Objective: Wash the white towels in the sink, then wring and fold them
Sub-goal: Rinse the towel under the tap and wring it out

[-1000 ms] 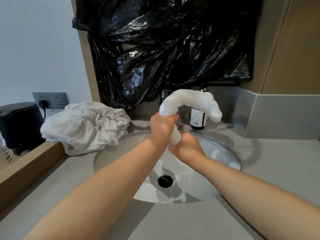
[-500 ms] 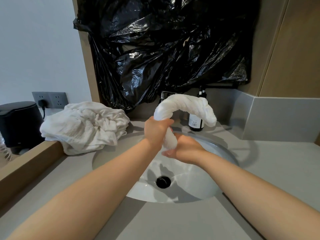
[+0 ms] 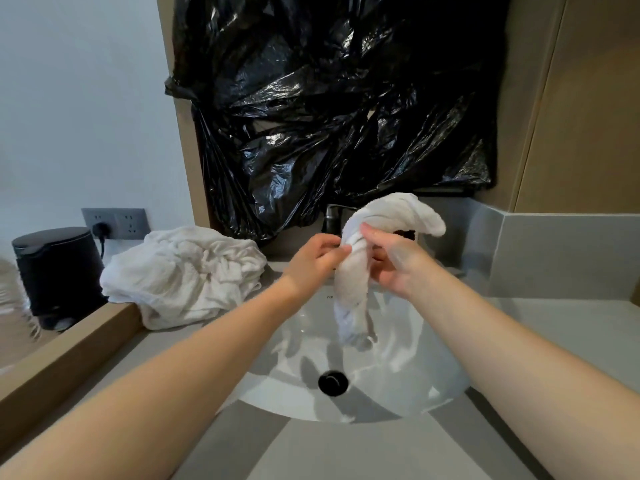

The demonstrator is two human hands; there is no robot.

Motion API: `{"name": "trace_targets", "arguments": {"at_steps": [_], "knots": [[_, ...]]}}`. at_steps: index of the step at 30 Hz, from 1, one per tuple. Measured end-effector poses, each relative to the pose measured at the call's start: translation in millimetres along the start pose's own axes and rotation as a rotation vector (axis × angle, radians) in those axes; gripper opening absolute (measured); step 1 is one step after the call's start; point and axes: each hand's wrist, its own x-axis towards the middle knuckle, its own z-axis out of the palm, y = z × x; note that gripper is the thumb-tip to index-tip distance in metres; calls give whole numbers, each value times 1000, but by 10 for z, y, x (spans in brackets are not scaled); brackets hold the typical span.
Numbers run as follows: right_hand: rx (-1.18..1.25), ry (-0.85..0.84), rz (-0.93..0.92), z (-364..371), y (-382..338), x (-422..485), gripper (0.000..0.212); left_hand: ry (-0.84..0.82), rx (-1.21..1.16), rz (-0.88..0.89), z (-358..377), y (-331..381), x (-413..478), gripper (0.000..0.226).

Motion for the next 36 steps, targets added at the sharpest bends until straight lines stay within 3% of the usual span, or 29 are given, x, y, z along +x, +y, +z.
{"name": "trace_targets", "arguments": {"at_steps": [4, 7, 11, 14, 18, 23, 26, 31, 36], "knots": [[-274, 51, -162, -13, -88, -87, 41, 32, -89, -16, -144, 199, 116, 15], [-593, 140, -237, -32, -321, -138, 59, -40, -193, -67, -219, 349, 203, 24], [-1067, 109, -226, -20, -556, -209, 73, -137, -229, -32, -198, 581, 356, 46], [-1363, 79, -265, -21, -607, -224, 66, -192, -236, 4, -91, 737, 422, 27], [-1173, -161, -189, -227, -687, -179, 69, -114, -174, 50, -53, 830, 525, 11], [-723, -431, -131, -440, -798, -92, 46, -46, -145, 50, -101, 879, 642, 40], [-667, -380, -181, -385, -757, -54, 48, -6, -143, 62, -79, 880, 661, 36], [-753, -59, -350, -278, -728, 84, 21, -5, -146, 54, -76, 842, 666, 37], [-550, -205, -330, -223, -774, 64, 28, -6, -70, 93, -71, 821, 720, 33]]}}
